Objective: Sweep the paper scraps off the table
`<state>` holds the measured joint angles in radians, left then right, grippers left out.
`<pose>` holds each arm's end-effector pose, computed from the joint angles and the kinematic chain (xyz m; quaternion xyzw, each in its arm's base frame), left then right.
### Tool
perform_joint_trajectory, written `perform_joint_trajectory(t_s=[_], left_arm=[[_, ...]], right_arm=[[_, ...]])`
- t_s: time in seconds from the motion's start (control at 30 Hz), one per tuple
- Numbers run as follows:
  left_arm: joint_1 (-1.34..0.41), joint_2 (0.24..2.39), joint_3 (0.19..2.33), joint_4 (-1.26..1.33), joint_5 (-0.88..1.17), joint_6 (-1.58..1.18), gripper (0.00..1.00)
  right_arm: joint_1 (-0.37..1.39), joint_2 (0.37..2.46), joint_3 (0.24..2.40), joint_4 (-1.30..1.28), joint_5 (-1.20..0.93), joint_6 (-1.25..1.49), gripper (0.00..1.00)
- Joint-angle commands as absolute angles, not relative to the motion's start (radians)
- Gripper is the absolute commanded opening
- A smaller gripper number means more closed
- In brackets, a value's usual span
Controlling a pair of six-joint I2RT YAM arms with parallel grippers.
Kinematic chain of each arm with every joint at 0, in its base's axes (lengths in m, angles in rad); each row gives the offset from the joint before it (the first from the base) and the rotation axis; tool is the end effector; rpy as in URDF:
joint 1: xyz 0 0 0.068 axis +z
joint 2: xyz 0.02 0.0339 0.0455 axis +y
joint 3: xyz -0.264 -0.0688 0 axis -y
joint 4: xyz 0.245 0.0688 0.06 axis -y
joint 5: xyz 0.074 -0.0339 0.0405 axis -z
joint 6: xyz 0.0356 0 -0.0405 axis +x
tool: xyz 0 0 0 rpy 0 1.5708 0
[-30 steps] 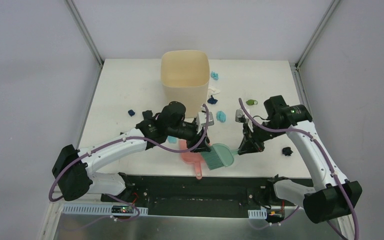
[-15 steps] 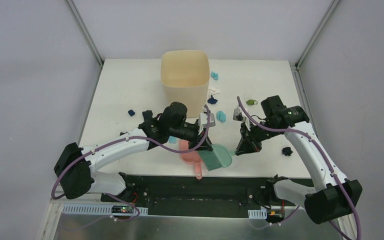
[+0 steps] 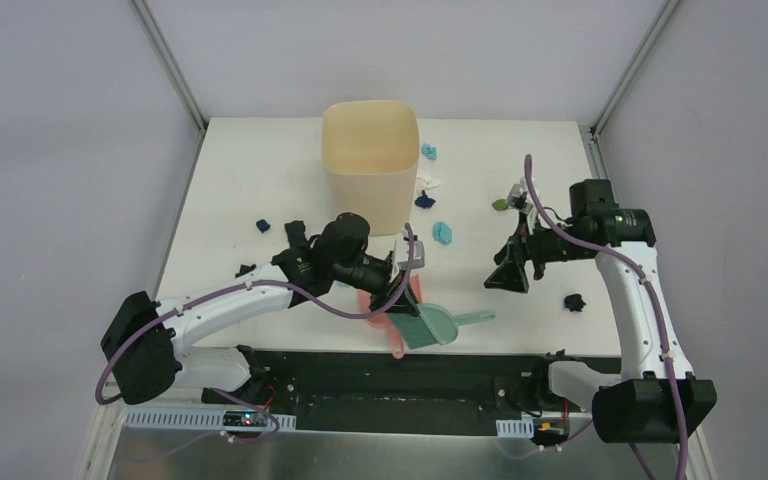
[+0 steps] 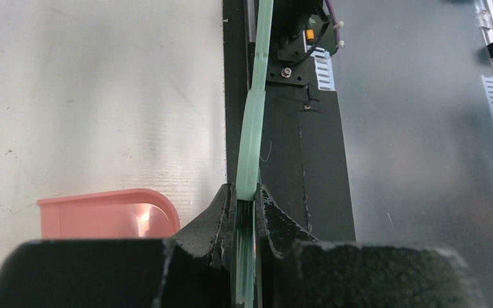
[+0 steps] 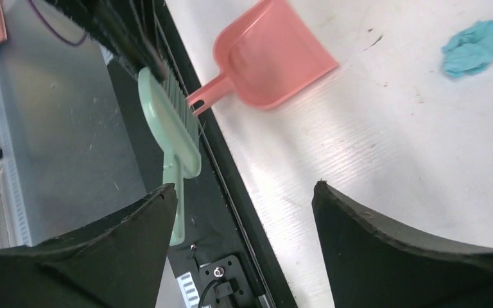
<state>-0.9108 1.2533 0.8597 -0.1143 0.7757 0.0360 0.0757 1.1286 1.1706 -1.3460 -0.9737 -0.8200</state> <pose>0.1481 -0.2315 0.2774 0.5344 0.6229 -0.4941 0.2869 0.1714 0.0425 0.3317 -0.4354 0.7626 0.3892 0.2781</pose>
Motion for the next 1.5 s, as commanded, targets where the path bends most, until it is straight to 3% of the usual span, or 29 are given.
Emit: perform_joint_trajectory(t_s=[0.0, 0.23, 0.53, 1.0, 1.2, 1.37, 1.43, 1.47], left_arm=[[-0.911, 1.204, 0.839, -0.036, 0.839, 0.01, 0.0], [-0.817, 1.254, 0.808, 0.228, 0.978, -0.227, 0.0], [-0.794, 1.303, 0.813, 0.285, 1.001, -0.283, 0.0], [-0.778, 1.326, 0.815, 0.318, 1.023, -0.318, 0.0], [-0.776, 1.34, 0.82, 0.316, 1.029, -0.327, 0.0], [-0.769, 1.351, 0.823, 0.308, 1.015, -0.328, 0.0], [-0.763, 1.351, 0.822, 0.307, 0.991, -0.33, 0.0], [-0.76, 1.347, 0.821, 0.296, 0.959, -0.327, 0.11]], right_arm=[[0.009, 1.122, 1.21, -1.408, -1.123, -0.875, 0.8], [0.01, 1.135, 1.13, -1.561, -1.175, -1.092, 0.81], [0.102, 1.066, 1.076, -1.417, -1.133, -0.939, 0.72], [0.158, 1.081, 1.063, -1.347, -1.175, -0.858, 0.33], [0.159, 1.083, 1.057, -1.344, -1.183, -0.856, 0.31], [0.161, 1.084, 1.056, -1.346, -1.187, -0.86, 0.04], [0.161, 1.085, 1.056, -1.344, -1.185, -0.855, 0.0], [0.161, 1.086, 1.056, -1.334, -1.179, -0.845, 0.0]])
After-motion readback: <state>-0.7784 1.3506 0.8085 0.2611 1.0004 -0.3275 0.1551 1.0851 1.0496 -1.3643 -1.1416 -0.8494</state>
